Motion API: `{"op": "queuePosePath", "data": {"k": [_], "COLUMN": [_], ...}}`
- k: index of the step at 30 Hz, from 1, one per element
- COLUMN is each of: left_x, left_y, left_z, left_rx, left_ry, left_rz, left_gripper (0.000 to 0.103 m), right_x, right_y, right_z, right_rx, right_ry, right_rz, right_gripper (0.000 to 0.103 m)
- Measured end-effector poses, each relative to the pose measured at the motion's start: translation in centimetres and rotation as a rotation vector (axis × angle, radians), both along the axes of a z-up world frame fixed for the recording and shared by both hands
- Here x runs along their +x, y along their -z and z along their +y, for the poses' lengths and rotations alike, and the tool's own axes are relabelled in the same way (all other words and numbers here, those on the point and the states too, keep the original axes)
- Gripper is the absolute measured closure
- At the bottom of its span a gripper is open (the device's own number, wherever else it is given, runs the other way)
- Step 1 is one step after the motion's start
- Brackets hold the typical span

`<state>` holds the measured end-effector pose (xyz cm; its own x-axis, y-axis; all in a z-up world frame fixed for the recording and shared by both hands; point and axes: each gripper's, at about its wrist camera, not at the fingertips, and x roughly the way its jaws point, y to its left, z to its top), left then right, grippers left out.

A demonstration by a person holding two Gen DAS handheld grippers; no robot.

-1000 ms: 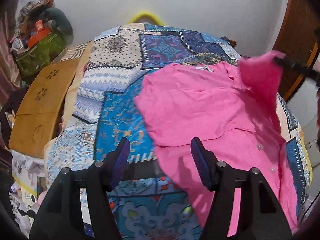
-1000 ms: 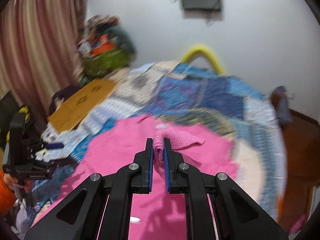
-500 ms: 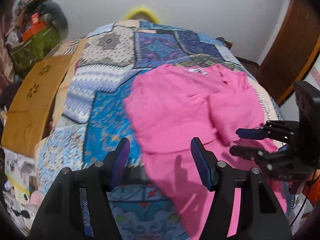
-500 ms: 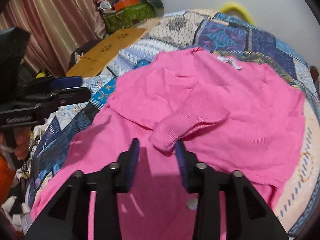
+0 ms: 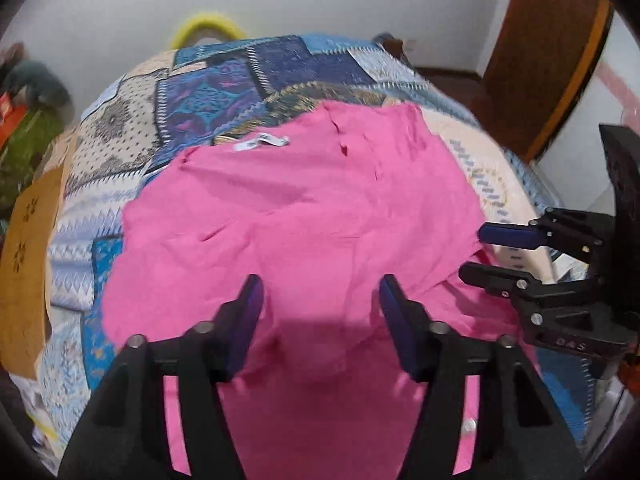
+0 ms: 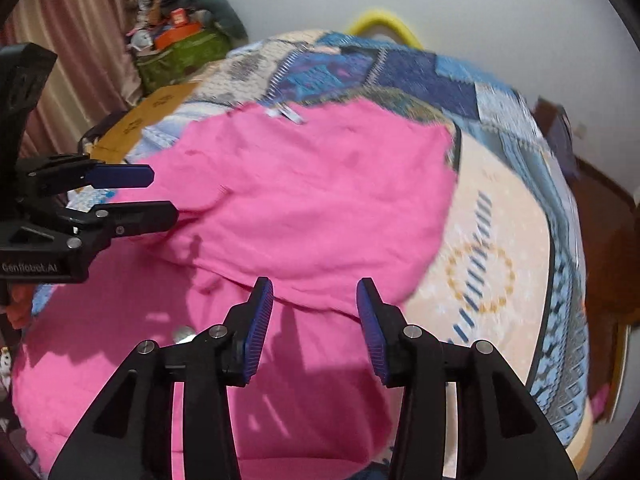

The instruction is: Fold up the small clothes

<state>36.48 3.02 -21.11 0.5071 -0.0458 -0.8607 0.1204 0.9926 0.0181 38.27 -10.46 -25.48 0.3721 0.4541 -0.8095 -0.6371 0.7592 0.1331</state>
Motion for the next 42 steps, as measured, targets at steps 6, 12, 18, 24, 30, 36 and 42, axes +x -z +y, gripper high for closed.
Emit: {"op": "queuePosePath", "data": {"k": [6, 12, 18, 24, 30, 36, 42], "left_x": [0.9, 0.0, -4.4, -11.0, -16.8, -20.1, -20.3], "left_y": [1.8, 1.1, -0.5, -2.2, -1.7, -0.5, 0.1], "left_z": [1.5, 7.4, 10.6, 9.5, 8.3, 6.4, 7.1], "left_rx": [0.080, 0.052, -0.028, -0.035, -0.106, -0.046, -0.096], "left_ry": [-0.062, -0.219, -0.255, -0.212, -0.176, -0.161, -0.196], "left_rz": [0.016, 0.035, 0.049, 0.016, 0.060, 0.024, 0.018], "left_gripper": [0.080, 0.080, 0.079, 0.048, 0.043, 0.036, 0.035], "right_x": [0.2, -0.1, -2.4, -8.3, -14.7, -17.5, -17.5], "right_y": [2.1, 1.8, -0.3, -2.1, -0.8, 1.1, 0.7], "right_z": [-0.6, -1.2, -0.9, 1.5, 2.8, 2.5, 0.0], "right_rx": [0.006, 0.001, 0.020, 0.038, 0.034, -0.024, -0.053], "right_ry": [-0.011, -0.014, -0.052, -0.177, -0.267, -0.283, -0.236], "right_rz": [0.036, 0.051, 0.056, 0.057, 0.102, 0.074, 0.050], "right_gripper": [0.063, 0.063, 0.063, 0.055, 0.052, 0.061, 0.097]}}
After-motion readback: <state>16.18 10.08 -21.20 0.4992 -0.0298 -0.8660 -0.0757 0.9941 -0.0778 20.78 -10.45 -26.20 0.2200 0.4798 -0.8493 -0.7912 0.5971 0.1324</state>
